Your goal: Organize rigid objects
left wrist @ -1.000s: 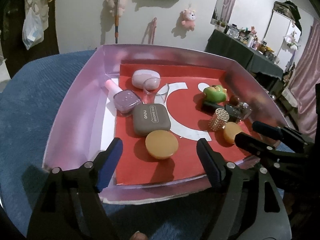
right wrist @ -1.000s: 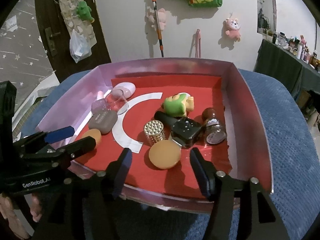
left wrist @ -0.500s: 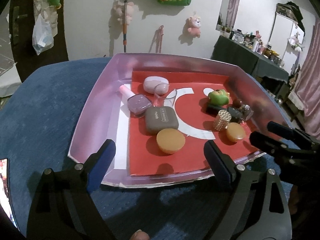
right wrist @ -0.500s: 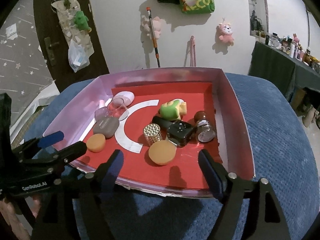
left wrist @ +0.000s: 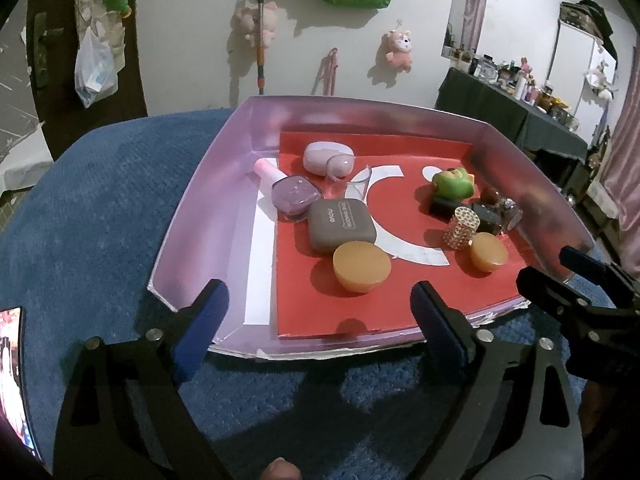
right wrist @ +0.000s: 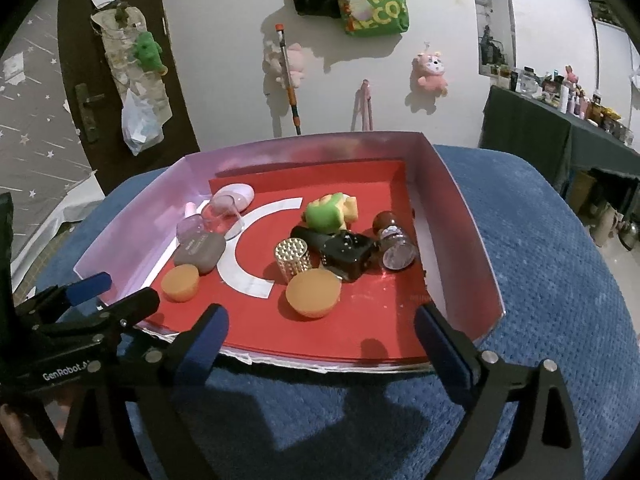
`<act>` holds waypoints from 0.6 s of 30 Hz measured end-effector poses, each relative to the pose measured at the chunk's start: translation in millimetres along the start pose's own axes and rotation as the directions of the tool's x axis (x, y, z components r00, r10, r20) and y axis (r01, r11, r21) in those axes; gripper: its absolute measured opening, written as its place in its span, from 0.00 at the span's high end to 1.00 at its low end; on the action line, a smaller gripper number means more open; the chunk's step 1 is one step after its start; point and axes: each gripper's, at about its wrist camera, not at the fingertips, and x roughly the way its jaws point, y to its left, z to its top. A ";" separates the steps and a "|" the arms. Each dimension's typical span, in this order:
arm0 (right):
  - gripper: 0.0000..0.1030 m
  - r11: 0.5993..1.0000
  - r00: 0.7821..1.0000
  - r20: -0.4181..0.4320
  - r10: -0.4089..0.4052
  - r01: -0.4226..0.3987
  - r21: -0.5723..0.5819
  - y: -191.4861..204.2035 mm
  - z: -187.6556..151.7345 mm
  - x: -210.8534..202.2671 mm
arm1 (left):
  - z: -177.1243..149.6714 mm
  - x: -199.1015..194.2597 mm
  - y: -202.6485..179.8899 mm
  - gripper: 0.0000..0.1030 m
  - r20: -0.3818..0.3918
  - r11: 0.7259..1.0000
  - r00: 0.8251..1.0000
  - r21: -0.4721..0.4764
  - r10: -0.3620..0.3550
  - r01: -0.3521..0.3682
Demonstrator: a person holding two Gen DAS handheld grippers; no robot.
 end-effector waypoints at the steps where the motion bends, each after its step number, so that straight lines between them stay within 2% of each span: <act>1: 0.04 1.000 1.000 0.003 -0.003 0.003 -0.004 0.5 -0.8 0.2 | -0.1 0.1 -0.3 0.08 0.002 1.000 1.000 0.002 0.002 -0.002; 6: 0.01 1.000 1.000 0.001 -0.010 0.010 -0.014 1.8 -3.8 1.0 | -2.8 1.7 -3.3 0.07 -0.001 0.999 1.000 0.022 0.027 -0.027; 18: 0.01 1.000 1.000 -0.001 -0.009 0.009 -0.020 2.0 -5.0 2.3 | -4.9 5.1 -3.1 0.07 -0.017 1.000 1.000 0.010 0.015 -0.015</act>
